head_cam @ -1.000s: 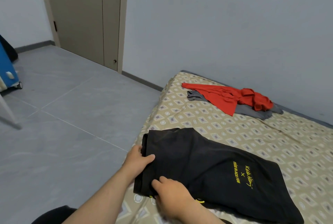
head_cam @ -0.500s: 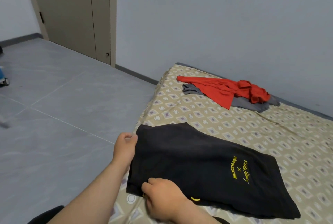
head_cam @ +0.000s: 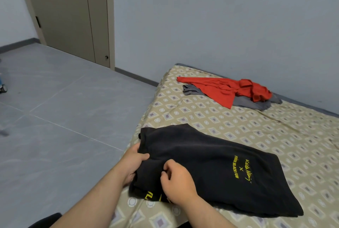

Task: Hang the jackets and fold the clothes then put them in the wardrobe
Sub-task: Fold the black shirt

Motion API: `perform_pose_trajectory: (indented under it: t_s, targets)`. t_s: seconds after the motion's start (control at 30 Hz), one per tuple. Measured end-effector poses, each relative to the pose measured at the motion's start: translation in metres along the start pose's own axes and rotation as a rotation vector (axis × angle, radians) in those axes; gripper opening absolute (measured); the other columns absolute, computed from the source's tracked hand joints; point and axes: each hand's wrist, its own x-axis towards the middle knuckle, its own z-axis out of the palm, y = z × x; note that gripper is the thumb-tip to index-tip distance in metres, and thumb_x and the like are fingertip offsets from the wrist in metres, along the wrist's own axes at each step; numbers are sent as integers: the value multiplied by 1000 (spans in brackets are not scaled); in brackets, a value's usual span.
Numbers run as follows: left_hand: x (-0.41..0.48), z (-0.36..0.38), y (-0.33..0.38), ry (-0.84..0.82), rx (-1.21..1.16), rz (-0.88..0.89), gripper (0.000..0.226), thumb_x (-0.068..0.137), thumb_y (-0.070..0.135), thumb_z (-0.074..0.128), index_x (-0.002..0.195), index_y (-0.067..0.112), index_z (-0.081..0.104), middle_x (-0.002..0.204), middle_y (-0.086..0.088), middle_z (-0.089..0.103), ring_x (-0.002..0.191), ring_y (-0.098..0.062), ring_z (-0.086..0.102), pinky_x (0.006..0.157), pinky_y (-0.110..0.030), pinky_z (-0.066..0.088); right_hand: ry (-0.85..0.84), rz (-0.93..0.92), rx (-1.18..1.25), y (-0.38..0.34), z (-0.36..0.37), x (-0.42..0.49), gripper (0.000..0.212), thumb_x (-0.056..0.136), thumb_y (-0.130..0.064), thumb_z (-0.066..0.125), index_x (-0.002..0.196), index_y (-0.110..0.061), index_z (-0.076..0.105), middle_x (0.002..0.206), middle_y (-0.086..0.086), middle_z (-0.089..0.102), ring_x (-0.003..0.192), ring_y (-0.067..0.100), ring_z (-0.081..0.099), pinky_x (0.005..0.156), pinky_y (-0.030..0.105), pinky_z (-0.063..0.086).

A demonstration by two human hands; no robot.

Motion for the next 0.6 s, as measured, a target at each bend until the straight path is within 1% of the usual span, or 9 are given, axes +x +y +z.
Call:
perform_pose_trajectory:
  t_s: [0.07,0.1,0.13,0.23,0.33,0.4,0.47,0.53,0.6]
  targets:
    - [-1,1,1,41,-42,7,47,92,-17,44,122,13,64,102,-15,75,92,-35,73,78,-47,60,60,119,77,5,-7,1,7,88,-31,53,83,-29,48,73,-9,56,70,8,53,61,23,40]
    - [-2,0,3,50,-79,0,49,92,-18,41,123,13,64,105,-17,74,94,-37,72,82,-50,59,82,157,101,7,-9,1,7,87,-28,54,82,-30,49,73,-8,57,70,8,53,61,23,41]
    - [-3,-3,6,53,-121,-2,52,91,-19,39,123,14,65,107,-18,73,96,-38,71,83,-51,58,98,177,116,9,-12,0,9,87,-26,54,82,-31,49,73,-7,57,70,8,53,62,23,41]
    - [-10,-16,18,18,-230,29,67,86,-24,33,124,20,65,114,-17,71,101,-38,70,74,-43,59,107,184,134,9,-14,-3,12,87,-25,52,81,-34,47,74,-7,57,71,7,54,60,17,40]
    - [-22,-41,31,46,-258,75,70,85,-23,34,133,21,60,119,-16,70,103,-36,70,73,-40,58,99,142,99,3,-15,-6,7,86,-29,52,86,-35,49,78,-11,57,73,4,54,58,14,37]
    - [-31,-62,40,87,-245,119,69,86,-21,36,134,22,60,118,-15,70,100,-35,71,71,-38,58,83,120,74,-2,-16,-7,9,86,-30,52,91,-37,50,84,-15,56,77,3,54,63,14,38]
    - [-39,-83,49,122,-248,158,68,87,-20,36,133,23,61,118,-14,70,96,-32,72,66,-37,59,87,110,69,-4,-18,-9,17,86,-30,53,100,-39,52,95,-19,53,83,2,53,73,16,39]
    - [-48,-100,58,164,-256,196,67,87,-19,35,133,22,60,120,-14,69,91,-29,73,60,-33,59,108,131,96,-4,-21,-10,27,87,-28,53,112,-37,55,103,-22,49,91,0,50,82,16,38]
    - [-57,-111,64,197,-256,226,66,88,-19,35,136,21,57,125,-16,66,92,-29,71,58,-32,58,113,170,136,-3,-26,-11,33,88,-26,54,120,-34,56,108,-23,48,96,-1,49,86,16,36]
